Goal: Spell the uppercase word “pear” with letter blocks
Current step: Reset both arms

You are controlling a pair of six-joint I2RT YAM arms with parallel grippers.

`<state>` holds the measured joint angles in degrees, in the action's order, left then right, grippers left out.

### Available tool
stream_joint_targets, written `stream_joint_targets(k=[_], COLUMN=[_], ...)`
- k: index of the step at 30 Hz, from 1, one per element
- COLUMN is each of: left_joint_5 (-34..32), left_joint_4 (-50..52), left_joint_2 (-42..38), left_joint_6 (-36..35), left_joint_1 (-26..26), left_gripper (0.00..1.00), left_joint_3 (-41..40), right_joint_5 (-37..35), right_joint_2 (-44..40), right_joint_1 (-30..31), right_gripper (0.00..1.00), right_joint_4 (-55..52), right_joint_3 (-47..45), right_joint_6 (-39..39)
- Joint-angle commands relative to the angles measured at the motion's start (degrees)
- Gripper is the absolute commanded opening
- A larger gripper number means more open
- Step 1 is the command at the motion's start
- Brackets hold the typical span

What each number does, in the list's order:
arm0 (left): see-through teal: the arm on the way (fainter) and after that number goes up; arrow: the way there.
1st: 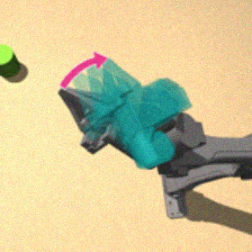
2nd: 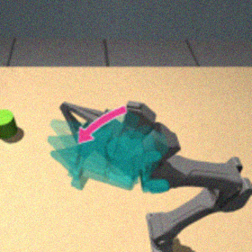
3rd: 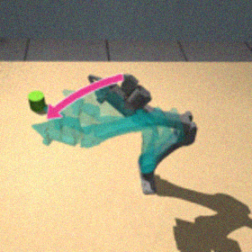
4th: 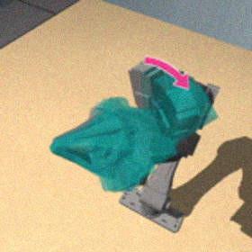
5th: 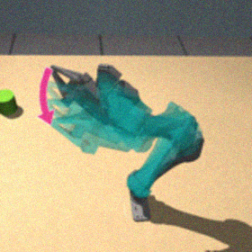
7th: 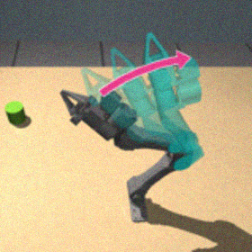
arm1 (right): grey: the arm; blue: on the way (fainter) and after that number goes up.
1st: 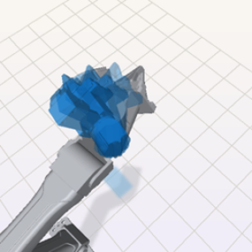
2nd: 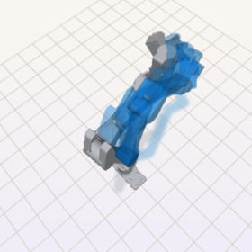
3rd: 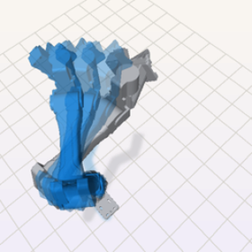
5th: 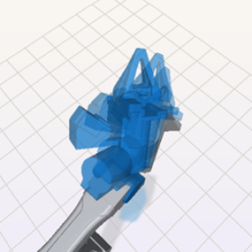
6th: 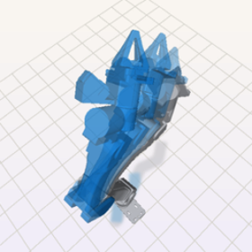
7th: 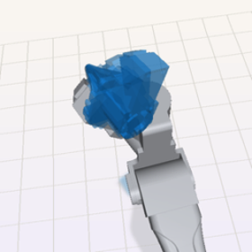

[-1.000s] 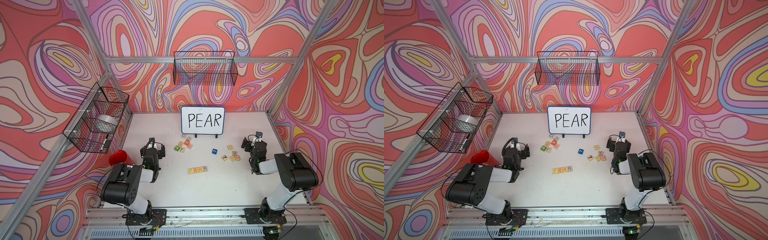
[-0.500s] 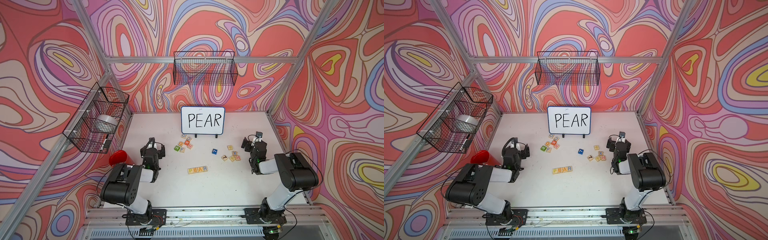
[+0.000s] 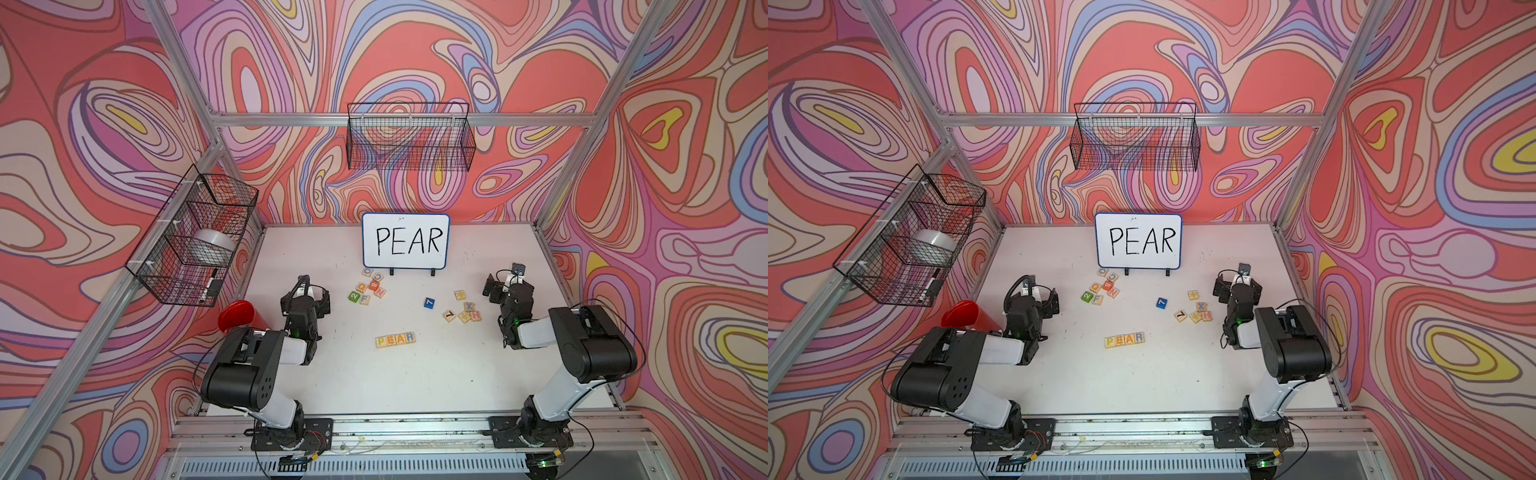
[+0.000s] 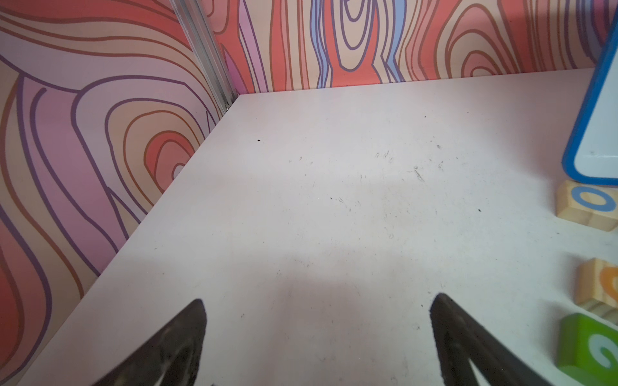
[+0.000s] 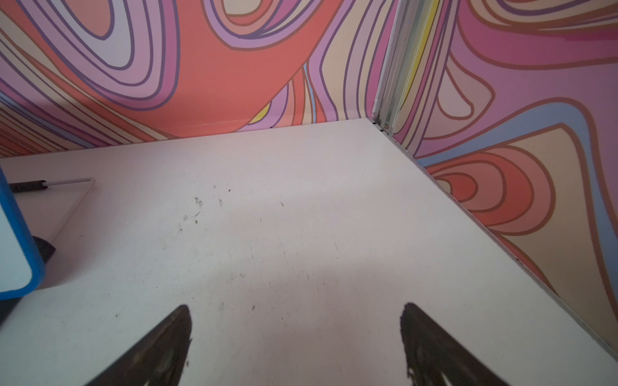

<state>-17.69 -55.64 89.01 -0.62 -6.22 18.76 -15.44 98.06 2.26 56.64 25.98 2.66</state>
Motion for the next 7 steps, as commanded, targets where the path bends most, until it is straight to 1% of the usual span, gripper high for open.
stream_joint_targets(k=[1, 4, 7], left_joint_5=[1.7, 4.7, 5.2], left_joint_4=[1.5, 3.2, 3.0], left_joint_2=[0.1, -0.2, -0.4], left_joint_6=[1.0, 1.7, 1.8], left_joint_1=[1.1, 2.7, 2.9], left_gripper=[1.00, 1.00, 1.00], left_joint_3=[1.9, 2.5, 2.2], right_joint_5=[0.1, 0.1, 0.1], right_joint_2=[0.3, 0.3, 0.3], right_joint_1=[-0.3, -0.2, -0.3], right_gripper=[0.98, 0.98, 0.98], right_joint_4=[0.8, 0.8, 0.8], right_joint_3=[-0.1, -0.1, -0.1], right_joint_6=[0.3, 0.3, 0.3])
